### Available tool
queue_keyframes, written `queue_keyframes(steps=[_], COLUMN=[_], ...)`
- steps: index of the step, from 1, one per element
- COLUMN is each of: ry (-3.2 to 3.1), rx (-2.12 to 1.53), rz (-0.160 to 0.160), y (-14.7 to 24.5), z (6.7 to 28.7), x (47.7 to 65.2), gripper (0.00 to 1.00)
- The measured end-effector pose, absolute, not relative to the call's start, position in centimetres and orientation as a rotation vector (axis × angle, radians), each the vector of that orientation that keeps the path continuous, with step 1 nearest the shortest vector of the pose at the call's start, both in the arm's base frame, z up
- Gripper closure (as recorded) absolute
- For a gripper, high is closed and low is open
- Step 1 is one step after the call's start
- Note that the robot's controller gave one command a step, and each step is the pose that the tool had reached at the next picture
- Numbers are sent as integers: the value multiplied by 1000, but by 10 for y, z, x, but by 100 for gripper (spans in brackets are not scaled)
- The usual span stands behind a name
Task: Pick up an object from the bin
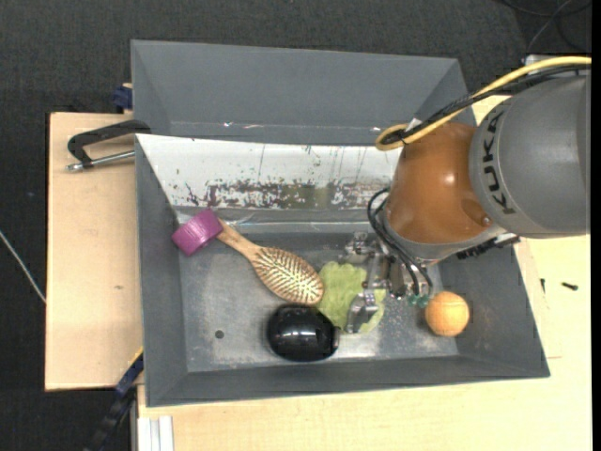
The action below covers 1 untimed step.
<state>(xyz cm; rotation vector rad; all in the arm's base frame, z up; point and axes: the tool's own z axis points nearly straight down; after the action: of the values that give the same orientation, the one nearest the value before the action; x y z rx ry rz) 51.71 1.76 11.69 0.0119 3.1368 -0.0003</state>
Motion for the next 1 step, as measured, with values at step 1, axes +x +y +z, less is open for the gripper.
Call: queue_keyframes(steps=[1], ry=[3135], rx=[23], rz=[4], y=[32], z=[114], x=[524], gripper=[0])
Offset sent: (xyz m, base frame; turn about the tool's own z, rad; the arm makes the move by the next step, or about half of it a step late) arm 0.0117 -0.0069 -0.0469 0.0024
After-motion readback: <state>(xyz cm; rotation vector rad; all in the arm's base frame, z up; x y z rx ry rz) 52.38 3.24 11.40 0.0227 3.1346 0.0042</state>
